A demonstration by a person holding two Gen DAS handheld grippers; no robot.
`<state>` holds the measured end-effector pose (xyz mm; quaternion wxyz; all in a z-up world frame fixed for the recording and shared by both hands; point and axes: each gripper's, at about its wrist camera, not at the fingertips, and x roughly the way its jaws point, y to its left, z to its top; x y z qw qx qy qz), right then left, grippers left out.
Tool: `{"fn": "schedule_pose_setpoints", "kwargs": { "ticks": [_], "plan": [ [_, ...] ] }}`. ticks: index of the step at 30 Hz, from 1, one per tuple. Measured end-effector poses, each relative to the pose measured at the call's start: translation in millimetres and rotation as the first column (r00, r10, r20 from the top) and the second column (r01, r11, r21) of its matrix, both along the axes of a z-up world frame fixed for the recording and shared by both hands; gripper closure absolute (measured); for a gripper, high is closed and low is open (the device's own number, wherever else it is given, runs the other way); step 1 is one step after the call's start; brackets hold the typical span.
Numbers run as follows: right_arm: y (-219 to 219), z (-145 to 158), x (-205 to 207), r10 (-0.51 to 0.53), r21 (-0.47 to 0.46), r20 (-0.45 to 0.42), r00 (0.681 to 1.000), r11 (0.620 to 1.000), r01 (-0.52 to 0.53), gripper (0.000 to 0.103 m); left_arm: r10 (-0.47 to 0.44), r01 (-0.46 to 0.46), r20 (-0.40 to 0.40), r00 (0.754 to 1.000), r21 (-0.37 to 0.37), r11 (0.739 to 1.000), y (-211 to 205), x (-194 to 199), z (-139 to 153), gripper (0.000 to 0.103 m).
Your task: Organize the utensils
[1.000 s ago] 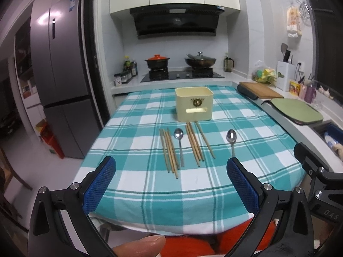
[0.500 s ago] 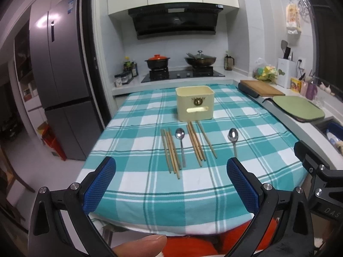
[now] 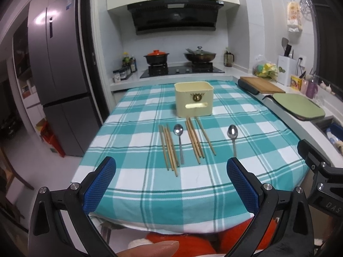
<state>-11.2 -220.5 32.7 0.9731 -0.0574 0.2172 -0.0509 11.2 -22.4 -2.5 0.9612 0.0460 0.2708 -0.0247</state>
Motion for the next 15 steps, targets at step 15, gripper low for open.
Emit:
{"fn": "schedule_pose_setpoints", "kwargs": {
  "ticks": [15],
  "plan": [
    [-5.1,-5.7,4.0,-0.018,0.002,-0.014,1.0,1.0,0.018,0.0,-0.008,0.009,-0.022,1.0,0.003,1.0,-3.7,6.6,-5.2,0.0]
  ]
}}
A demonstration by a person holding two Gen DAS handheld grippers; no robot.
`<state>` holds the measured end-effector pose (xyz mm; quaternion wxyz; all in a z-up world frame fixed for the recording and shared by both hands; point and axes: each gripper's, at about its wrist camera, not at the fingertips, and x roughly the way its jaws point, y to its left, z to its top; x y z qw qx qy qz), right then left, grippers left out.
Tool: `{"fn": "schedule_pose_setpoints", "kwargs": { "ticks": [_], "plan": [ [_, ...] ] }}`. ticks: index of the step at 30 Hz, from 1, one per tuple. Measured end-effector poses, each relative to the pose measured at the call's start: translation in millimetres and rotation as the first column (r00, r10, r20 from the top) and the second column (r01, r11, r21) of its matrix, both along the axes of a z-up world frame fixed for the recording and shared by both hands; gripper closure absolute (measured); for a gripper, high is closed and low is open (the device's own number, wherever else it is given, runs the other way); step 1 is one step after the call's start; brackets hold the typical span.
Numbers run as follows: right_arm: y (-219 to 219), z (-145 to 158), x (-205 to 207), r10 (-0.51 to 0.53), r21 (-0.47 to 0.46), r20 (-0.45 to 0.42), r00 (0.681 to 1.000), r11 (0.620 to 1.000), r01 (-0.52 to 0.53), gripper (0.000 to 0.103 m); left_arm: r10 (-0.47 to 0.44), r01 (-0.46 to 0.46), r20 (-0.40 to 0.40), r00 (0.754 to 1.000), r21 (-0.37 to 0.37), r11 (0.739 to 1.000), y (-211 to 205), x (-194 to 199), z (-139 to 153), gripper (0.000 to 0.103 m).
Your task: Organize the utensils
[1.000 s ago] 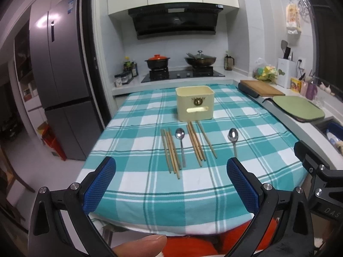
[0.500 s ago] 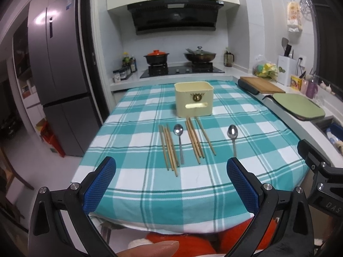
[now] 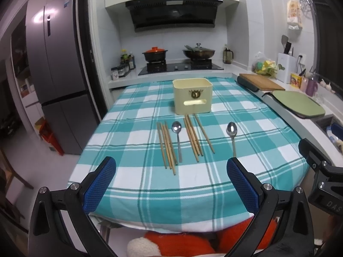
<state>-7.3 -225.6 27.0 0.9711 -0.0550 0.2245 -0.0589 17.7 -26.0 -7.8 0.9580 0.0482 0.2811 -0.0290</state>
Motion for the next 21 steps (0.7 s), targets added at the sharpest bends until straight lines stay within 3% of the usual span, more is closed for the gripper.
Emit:
{"fn": "schedule_pose_setpoints", "kwargs": {
  "ticks": [21],
  "plan": [
    [-3.5,-4.4,3.6,-0.01,-0.001,-0.014,1.0,1.0,0.01,0.0,-0.007,0.007,-0.013,1.0,0.001,1.0,-4.0,3.7,-4.4,0.0]
  ]
}}
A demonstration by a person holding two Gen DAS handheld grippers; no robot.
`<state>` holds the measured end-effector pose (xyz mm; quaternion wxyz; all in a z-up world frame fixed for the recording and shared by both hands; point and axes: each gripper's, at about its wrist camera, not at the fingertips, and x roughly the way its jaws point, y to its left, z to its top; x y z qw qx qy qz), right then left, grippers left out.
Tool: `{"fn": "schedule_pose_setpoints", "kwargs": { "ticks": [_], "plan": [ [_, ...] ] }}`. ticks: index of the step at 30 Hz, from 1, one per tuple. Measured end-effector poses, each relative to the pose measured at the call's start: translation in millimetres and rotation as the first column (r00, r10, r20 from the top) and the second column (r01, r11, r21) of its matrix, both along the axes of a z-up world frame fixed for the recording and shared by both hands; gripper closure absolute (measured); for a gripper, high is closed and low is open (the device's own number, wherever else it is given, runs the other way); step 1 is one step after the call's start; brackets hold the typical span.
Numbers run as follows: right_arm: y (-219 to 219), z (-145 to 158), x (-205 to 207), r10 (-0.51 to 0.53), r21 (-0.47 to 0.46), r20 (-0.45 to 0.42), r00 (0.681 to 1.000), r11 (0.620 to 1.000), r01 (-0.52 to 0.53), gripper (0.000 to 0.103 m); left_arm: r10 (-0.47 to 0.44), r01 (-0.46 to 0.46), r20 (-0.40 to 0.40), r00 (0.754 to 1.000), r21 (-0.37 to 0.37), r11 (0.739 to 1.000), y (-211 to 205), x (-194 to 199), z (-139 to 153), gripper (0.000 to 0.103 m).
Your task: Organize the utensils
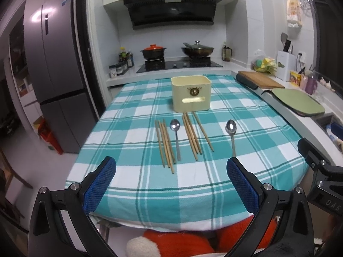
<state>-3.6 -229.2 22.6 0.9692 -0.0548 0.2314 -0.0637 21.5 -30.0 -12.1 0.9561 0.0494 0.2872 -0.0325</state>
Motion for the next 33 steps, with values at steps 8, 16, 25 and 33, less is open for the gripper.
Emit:
{"fn": "schedule_pose_setpoints", "kwargs": {
  "ticks": [8,16,25,33],
  "plan": [
    [-2.5,-0.5,1.2,-0.004,-0.005,-0.005,1.0,1.0,0.004,0.0,-0.009,0.009,-0.006,1.0,-0.001,1.0,-0.6,3.2,-1.6,0.0],
    [-3.2,-0.3,6.1,-0.015,-0.018,-0.018,1.0,1.0,0.015,0.0,-0.024,0.024,-0.006,1.0,0.014,1.0,-3.6,2.6,-4.5,0.0],
    [0.4,-3.5,15.2,-0.031,-0.031,-0.042,0.999,0.999,0.029,0.0,-0.036,0.036,-0.02,0.999,-0.012,0.999,1.4,11.0,-6.9,0.0],
    [-5.8,-14.5,35.8,-0.048,-0.028,-0.087,0.995,0.999,0.045,0.0,-0.029,0.027,-0.071,0.997,-0.024,0.999,0.2,33.3,-18.0,0.0]
  ]
}}
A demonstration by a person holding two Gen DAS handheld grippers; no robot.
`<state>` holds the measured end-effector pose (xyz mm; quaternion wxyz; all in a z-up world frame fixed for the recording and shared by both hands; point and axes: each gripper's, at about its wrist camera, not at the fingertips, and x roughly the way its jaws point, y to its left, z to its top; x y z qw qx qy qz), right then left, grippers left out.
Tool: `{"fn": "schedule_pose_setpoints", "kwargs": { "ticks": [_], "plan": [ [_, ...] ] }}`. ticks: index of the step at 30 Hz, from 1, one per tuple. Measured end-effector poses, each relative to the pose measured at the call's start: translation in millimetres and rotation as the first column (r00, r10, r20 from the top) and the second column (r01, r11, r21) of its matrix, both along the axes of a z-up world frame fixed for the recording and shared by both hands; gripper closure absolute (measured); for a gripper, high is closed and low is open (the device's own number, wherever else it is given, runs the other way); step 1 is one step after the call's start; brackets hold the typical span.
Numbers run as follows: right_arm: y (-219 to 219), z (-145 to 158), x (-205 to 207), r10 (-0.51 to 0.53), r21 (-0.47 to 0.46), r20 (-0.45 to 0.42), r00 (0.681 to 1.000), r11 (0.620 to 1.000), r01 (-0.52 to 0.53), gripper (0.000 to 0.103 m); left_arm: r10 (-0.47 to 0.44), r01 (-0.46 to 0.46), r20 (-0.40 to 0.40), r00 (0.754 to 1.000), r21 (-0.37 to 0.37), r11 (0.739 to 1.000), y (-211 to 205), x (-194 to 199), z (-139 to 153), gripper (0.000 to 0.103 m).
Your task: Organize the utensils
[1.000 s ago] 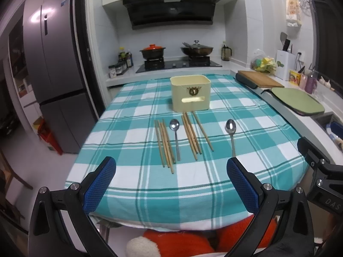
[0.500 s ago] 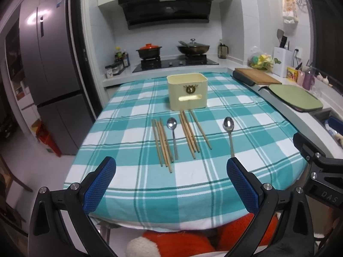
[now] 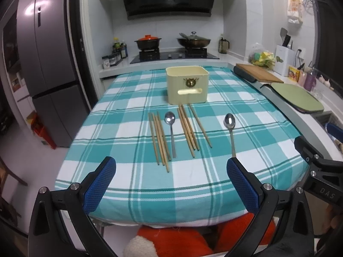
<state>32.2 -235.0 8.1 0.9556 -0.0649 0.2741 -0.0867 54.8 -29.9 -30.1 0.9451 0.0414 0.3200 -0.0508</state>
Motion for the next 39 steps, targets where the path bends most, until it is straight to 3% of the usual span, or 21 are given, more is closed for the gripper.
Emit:
{"fn": "schedule_pose_setpoints", "kwargs": {
  "ticks": [8,14,18,23,30,39],
  "plan": [
    [-11.9,-18.5,31.5,-0.017,0.023,-0.047,0.999,1.0,0.018,0.0,0.006,-0.006,-0.075,0.997,-0.001,1.0,4.5,28.0,-22.7,0.0],
    [-27.9,-44.6,49.7,0.018,0.096,-0.088,0.996,0.995,-0.009,0.0,0.085,-0.101,-0.166,0.982,-0.09,0.991,53.3,60.4,-51.3,0.0],
    [-39.6,-62.0,60.9,0.005,0.115,-0.12,0.993,0.993,0.009,0.0,0.124,-0.145,-0.212,0.969,-0.087,0.986,74.9,85.2,-71.4,0.0],
    [-55.1,-79.1,80.7,0.055,0.22,-0.169,0.984,0.975,-0.017,0.0,0.131,-0.165,-0.266,0.955,-0.108,0.98,87.2,133.1,-91.9,0.0],
    [-64.5,-98.1,107.1,0.03,0.232,-0.227,0.974,0.972,0.024,0.0,0.128,-0.14,-0.272,0.954,-0.025,0.99,73.5,199.7,-113.5,0.0],
    [-52.1,-100.9,123.0,0.075,0.21,-0.236,0.969,0.977,-0.024,0.0,0.177,-0.169,-0.309,0.935,0.053,0.984,72.9,256.4,-149.2,0.001]
  ]
}}
